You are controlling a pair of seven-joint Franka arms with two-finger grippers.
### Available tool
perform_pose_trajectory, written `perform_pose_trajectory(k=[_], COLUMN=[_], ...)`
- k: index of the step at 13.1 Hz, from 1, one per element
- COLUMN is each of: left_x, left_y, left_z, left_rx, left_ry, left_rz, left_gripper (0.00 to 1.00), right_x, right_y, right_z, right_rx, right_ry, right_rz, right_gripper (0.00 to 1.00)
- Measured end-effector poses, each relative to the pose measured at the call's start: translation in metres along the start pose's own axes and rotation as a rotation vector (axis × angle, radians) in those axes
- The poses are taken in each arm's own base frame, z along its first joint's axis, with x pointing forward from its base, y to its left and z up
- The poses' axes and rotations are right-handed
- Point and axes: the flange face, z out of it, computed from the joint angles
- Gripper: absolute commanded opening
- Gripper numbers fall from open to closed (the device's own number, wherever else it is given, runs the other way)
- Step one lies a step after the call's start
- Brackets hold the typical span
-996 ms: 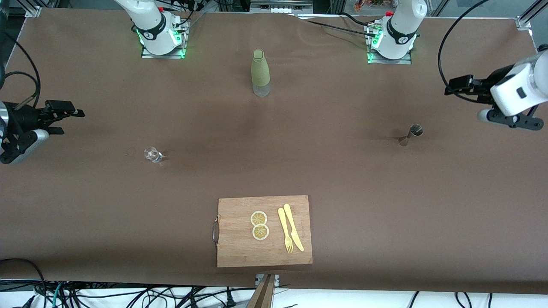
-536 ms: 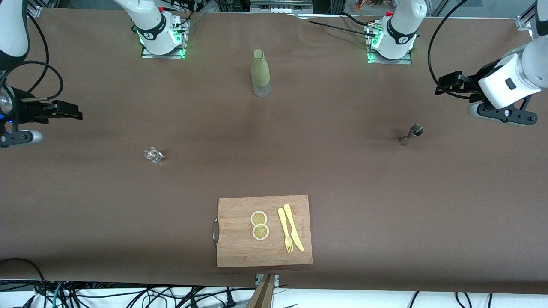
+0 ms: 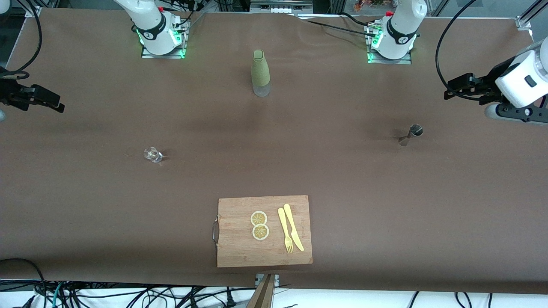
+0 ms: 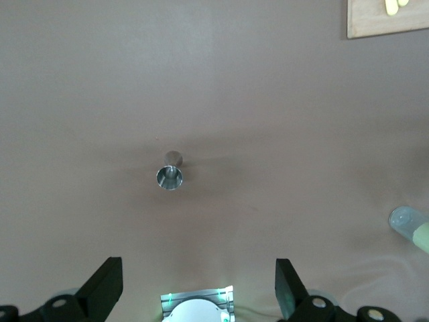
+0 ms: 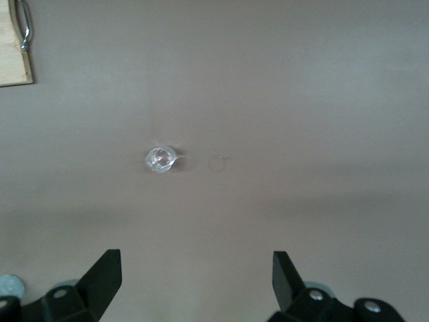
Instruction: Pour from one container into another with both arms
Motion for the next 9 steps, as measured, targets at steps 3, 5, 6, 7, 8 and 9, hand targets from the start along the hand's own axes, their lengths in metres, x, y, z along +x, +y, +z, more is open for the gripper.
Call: perform_pose_trajectory(k=[3,5,6,7,8,9], left_x=[0.0011,0.0029,0.0036,0.0042,0.0047,0.0055], left_y=[-0.0011,-0.0005,0.002,0.0052,0.0073,0.0073], left_z=[0.0002,0.0029,0.004,0.005,0.0059,0.0069], left_rx=[0.0,-0.001,0.0,0.0,0.001,0.001], left_ry=[0.0,-0.006,-0.008,-0.01,-0.012,-0.014], left_rz=[-0.003,-0.002,0.003,0.009,0.013,0.013], left_gripper=[1.0,1.0,1.0,1.0,1.0,1.0], right_x=[-0.0001,-0.0006,-0.0009,-0.0015,-0.0025,-0.0037], right_y=[-0.0031,-0.0032,-0.0032,-0.0032,-0.0032,-0.0032], right_z=[0.0098,0.0089,0.0082,0.007,0.0058,0.005], right_rx=[0.004,0.005,0.006,0.007,0.007,0.008], right_ry=[-0.011,-0.009,-0.008,-0.006,-0.006,-0.009], right_rz=[-0.004,-0.004,-0.004,-0.004,-0.004,-0.004], right_gripper=[1.0,1.0,1.0,1.0,1.0,1.0])
